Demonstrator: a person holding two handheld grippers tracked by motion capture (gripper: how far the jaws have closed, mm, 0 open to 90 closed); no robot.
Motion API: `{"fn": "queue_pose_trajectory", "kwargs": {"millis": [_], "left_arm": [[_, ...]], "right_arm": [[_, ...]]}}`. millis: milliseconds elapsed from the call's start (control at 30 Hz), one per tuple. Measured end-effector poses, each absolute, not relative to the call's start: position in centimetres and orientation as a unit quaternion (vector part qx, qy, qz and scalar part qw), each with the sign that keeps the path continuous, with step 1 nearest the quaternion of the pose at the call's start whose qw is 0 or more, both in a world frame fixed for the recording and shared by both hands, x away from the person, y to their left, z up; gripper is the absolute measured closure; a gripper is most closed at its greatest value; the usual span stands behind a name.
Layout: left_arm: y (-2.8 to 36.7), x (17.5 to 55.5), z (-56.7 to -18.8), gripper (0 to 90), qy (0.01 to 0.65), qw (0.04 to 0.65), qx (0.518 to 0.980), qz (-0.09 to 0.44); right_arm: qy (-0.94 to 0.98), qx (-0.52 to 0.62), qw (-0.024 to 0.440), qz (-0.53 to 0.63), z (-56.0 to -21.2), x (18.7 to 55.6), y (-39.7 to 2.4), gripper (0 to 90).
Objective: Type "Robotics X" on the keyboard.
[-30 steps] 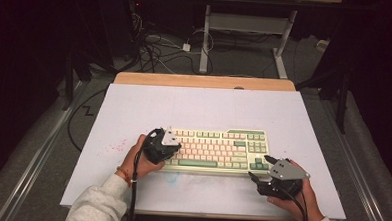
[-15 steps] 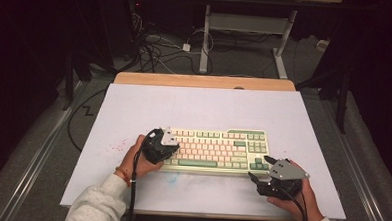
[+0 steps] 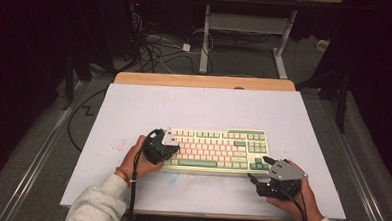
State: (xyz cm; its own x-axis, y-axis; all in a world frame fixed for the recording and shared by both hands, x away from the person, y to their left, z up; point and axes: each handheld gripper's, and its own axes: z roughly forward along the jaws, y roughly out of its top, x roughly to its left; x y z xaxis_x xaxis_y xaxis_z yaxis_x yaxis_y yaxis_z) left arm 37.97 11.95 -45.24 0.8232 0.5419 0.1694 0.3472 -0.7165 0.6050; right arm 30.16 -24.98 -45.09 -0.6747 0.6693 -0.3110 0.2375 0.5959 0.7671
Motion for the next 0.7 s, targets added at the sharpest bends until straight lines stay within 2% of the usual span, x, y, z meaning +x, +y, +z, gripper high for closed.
{"fn": "queue_pose_trajectory", "kwargs": {"millis": [433, 633, 700], "left_arm": [[11.9, 37.4, -44.4, 82.1, 0.236, 0.3, 0.905, 0.187], [12.1, 37.1, -44.1, 75.0, 0.236, 0.315, 0.898, 0.196], [12.1, 37.0, -44.0, 70.1, 0.236, 0.317, 0.896, 0.203]], "right_arm": [[0.838, 0.273, 0.304, 0.362, -45.0, 30.2, -25.1, 28.4], [0.838, 0.274, 0.305, 0.359, -45.0, 30.2, -25.1, 28.4], [0.838, 0.274, 0.305, 0.359, -45.0, 30.2, -25.1, 28.4]]}}
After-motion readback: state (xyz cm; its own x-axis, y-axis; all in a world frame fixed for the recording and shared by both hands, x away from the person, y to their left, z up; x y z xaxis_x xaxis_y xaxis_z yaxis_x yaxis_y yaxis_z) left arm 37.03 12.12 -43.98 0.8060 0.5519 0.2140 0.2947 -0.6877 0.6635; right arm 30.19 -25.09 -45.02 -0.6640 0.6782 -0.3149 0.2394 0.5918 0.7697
